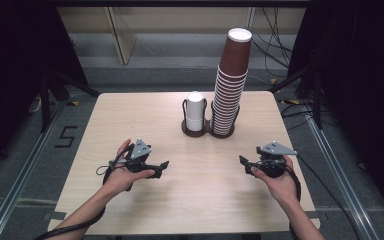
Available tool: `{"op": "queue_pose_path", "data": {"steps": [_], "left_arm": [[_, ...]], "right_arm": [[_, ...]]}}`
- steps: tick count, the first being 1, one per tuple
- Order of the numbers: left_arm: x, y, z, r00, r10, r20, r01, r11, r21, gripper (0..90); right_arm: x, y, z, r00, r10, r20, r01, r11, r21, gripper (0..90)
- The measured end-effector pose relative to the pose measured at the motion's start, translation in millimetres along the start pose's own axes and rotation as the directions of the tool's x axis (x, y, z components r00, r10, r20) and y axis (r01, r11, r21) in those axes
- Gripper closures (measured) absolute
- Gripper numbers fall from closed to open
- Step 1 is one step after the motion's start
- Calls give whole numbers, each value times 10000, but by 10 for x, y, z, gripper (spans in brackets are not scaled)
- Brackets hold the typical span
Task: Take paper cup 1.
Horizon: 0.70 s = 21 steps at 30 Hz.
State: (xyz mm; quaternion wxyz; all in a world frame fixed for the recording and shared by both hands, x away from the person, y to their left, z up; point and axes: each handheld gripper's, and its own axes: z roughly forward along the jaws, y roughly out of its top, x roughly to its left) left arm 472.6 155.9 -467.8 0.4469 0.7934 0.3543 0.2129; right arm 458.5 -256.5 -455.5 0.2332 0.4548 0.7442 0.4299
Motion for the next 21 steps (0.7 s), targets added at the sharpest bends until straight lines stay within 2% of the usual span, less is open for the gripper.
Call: {"op": "queue_pose_path", "data": {"steps": [4,5,6,7,8,9,10,11,13,14,15,16,17,18,21], "left_arm": [[27,34,-1,9994,-299,170,300,9995,-61,110],[37,47,10,9993,-260,258,262,9996,-87,113],[45,67,17,9995,-183,239,185,9998,-77,113],[60,96,21,9997,-144,196,145,9999,-70,115],[76,128,34,9996,-177,217,180,9997,-181,116],[118,221,59,9994,-265,219,272,9992,-302,117],[118,221,59,9994,-265,219,272,9992,-302,124],[142,280,80,9990,-346,268,356,9986,-387,134],[175,413,136,9988,-474,152,482,9970,-599,140],[193,484,170,9990,-437,105,443,9966,-697,141],[208,557,210,9989,-452,109,459,9956,-812,141],[218,628,247,9987,-496,63,500,9948,-886,143],[236,701,288,9991,-412,46,415,9948,-927,143],[246,773,330,9991,-424,17,423,9942,-988,145],[272,983,459,9992,-409,-43,401,9925,-1154,149]], "right_arm": [[52,52,13,10000,-94,15,95,9999,-87,250],[49,106,37,9992,-408,-41,407,9990,-205,250],[49,106,37,9992,-408,-41,407,9990,-205,250],[56,178,57,9972,-740,-52,737,9966,-372,251],[84,210,73,9985,-532,-87,527,9976,-445,251],[93,251,96,9981,-593,-163,584,9969,-525,253],[96,294,121,9965,-820,-187,808,9952,-552,254],[99,341,161,9947,-1019,-137,1007,9922,-736,255],[130,388,195,9961,-850,-245,832,9942,-686,256],[150,435,245,9952,-915,-357,885,9930,-784,257],[173,485,282,9940,-1007,-425,978,9930,-655,259],[236,569,402,9935,-1044,-445,1007,9918,-790,260],[236,569,402,9935,-1044,-445,1007,9918,-790,260],[256,609,467,9910,-1252,-476,1208,9890,-853,261],[346,686,662,9874,-1442,-648,1389,9870,-802,266]]}}
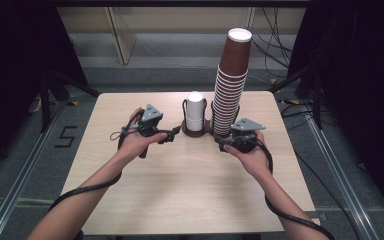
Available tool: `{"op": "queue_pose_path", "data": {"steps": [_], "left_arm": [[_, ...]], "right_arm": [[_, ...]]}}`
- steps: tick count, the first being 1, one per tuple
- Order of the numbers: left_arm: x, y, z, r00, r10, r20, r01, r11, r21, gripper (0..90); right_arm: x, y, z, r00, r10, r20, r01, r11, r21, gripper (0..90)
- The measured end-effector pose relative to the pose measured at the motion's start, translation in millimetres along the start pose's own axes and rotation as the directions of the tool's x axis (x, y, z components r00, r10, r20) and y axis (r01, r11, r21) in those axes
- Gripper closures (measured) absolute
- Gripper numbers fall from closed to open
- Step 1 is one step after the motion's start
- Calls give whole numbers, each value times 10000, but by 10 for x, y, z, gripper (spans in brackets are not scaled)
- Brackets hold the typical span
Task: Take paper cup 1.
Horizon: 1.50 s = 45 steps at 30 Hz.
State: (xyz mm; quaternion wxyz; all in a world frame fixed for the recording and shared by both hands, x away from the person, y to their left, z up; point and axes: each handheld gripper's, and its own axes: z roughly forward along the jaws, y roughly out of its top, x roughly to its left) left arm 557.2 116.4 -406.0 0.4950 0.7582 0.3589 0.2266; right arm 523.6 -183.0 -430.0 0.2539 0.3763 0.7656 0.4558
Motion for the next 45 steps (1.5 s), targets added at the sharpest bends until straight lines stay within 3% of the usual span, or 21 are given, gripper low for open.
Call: {"op": "queue_pose_path", "data": {"steps": [1,2,3,4,8,12,13,16,19,27,32,33,35,37,41,43,45], "left_arm": [[2,60,49,10000,15,1,-15,10000,-39,150],[0,117,97,10000,9,10,-8,10000,-74,150],[2,216,196,10000,6,-1,-6,9999,-134,152],[2,216,196,10000,6,-1,-6,9999,-134,152],[21,356,391,9999,-38,-151,37,9999,-99,155],[36,459,547,9995,-29,-302,26,10000,-86,164],[40,477,579,9995,-29,-315,27,10000,-78,166],[39,494,672,9991,-4,-428,4,10000,-2,158],[38,488,741,9988,-40,-486,41,10000,18,154],[30,508,838,9986,-50,-522,48,10000,-36,159],[18,524,883,9982,-18,-600,20,10000,28,165],[18,527,891,9983,-29,-580,31,10000,39,164],[15,535,904,9983,-56,-583,57,10000,13,165],[14,544,913,9984,-35,-559,37,10000,41,170],[31,551,937,9980,86,-634,-92,9999,-86,181],[45,543,951,9980,-84,-623,75,9999,-145,184],[61,528,970,9980,-321,-536,312,9993,-183,184]], "right_arm": [[35,14,62,10000,95,-27,-94,9999,66,268],[39,28,128,9998,-181,-79,181,9998,42,270],[84,40,255,9998,-152,-162,153,9999,78,275],[117,46,306,9997,58,-228,-55,9999,144,281],[194,58,502,9992,148,-361,-142,9998,155,293],[255,55,716,9998,176,50,-177,9996,202,302],[283,50,763,9987,489,157,-493,9985,239,305],[308,46,878,9975,73,707,-89,9997,233,311],[323,26,981,9941,401,1008,-416,9990,135,318],[372,-16,1146,9879,695,1388,-738,9969,262,321],[382,-29,1221,9803,1081,1653,-1113,9937,103,324],[384,-35,1254,9786,915,1843,-926,9957,-24,323],[379,-34,1269,9805,897,1747,-899,9959,-68,323],[380,-45,1294,9744,1108,1955,-1105,9938,-124,326],[374,-57,1320,9717,1224,2022,-1191,9925,-284,352],[372,-76,1352,9703,1045,2182,-981,9944,-400,357],[384,-78,1359,9689,1198,2164,-1123,9926,-467,352]]}}
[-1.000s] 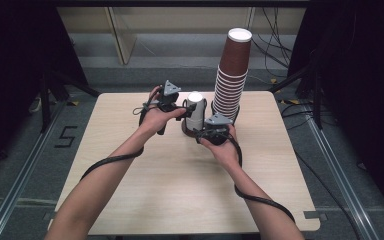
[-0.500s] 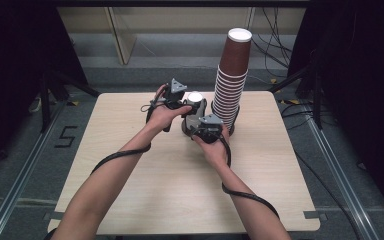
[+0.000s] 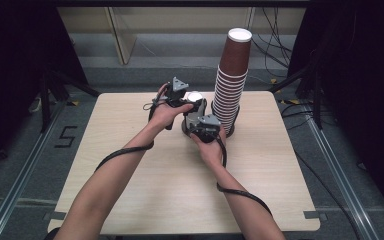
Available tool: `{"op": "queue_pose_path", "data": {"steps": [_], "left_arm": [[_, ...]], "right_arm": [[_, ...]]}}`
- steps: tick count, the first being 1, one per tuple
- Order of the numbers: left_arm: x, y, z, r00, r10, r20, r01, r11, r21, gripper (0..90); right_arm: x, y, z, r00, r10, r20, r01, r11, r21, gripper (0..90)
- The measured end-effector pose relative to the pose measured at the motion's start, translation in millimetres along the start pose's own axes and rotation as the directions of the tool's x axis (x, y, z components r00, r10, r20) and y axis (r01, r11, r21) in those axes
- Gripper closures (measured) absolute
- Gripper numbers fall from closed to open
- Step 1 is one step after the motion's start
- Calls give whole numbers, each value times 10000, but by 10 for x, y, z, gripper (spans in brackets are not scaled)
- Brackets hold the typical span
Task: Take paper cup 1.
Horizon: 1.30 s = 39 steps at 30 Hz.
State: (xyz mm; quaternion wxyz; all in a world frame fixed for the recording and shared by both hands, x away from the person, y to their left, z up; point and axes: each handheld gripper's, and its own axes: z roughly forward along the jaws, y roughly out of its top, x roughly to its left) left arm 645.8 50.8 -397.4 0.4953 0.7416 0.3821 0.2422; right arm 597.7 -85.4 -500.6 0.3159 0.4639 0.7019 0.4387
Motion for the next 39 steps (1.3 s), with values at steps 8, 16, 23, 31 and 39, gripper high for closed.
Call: {"op": "queue_pose_path", "data": {"steps": [8,16,23,31,39], "left_arm": [[-31,-52,71,9999,-147,65,147,9998,113,186],[-58,-50,127,9999,-90,85,89,9998,170,283],[-69,-57,146,9999,3,135,-6,9998,198,323],[-63,-46,148,9998,112,185,-115,9998,162,332],[-67,72,80,9997,122,215,-119,9998,-165,336]], "right_arm": [[56,-29,28,9992,156,381,-144,9994,-320,322],[69,-32,48,9988,199,451,-180,9989,-431,317],[58,-27,43,9989,115,452,-96,9992,-400,322],[43,-15,36,9994,88,337,-79,9996,-272,331],[50,-14,33,9993,164,332,-154,9994,-308,334]]}}
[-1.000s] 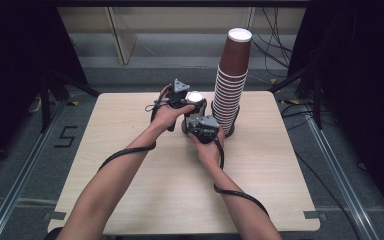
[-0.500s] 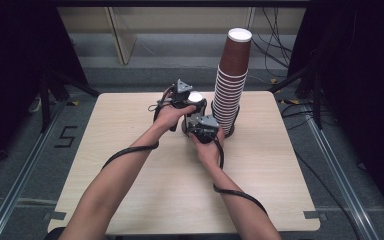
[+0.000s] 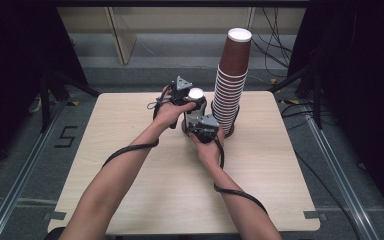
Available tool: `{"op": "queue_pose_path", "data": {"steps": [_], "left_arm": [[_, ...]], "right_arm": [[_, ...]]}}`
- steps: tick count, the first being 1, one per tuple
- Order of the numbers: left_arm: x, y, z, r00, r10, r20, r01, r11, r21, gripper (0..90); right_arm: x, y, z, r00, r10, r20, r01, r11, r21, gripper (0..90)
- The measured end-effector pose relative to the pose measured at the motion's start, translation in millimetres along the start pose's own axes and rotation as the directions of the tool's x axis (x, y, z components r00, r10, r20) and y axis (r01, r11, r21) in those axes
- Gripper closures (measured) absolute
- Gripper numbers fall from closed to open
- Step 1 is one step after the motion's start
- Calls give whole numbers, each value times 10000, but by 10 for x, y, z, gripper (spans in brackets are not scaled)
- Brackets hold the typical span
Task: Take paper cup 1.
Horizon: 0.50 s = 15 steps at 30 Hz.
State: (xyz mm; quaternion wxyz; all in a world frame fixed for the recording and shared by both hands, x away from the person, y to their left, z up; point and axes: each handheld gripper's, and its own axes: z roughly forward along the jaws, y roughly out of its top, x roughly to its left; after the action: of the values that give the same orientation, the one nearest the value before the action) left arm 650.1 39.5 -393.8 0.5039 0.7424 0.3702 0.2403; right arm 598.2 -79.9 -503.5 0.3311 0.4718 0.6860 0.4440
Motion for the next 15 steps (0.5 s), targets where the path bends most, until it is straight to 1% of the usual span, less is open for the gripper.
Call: {"op": "queue_pose_path", "data": {"steps": [5,6,9,12,14,15], "left_arm": [[-6,85,-61,10000,32,-57,-34,9996,-273,336],[-4,100,-74,10000,39,-68,-41,9996,-294,336],[-6,139,-106,10000,-5,-93,1,9991,-431,336],[-2,180,-143,9999,34,-104,-39,9986,-529,336],[0,212,-173,10000,-26,-91,20,9980,-637,336],[1,245,-205,9999,-119,-52,115,9973,-724,336]], "right_arm": [[3,-1,-1,10000,22,25,-22,10000,-1,335],[-4,0,2,10000,-70,37,70,10000,-52,335],[-1,-1,2,10000,-46,62,46,10000,-67,335],[-2,-1,2,10000,-46,59,47,10000,-68,335],[-6,0,5,9999,-101,58,101,9999,-61,335],[-7,1,3,9999,-124,45,124,9999,-30,335]]}}
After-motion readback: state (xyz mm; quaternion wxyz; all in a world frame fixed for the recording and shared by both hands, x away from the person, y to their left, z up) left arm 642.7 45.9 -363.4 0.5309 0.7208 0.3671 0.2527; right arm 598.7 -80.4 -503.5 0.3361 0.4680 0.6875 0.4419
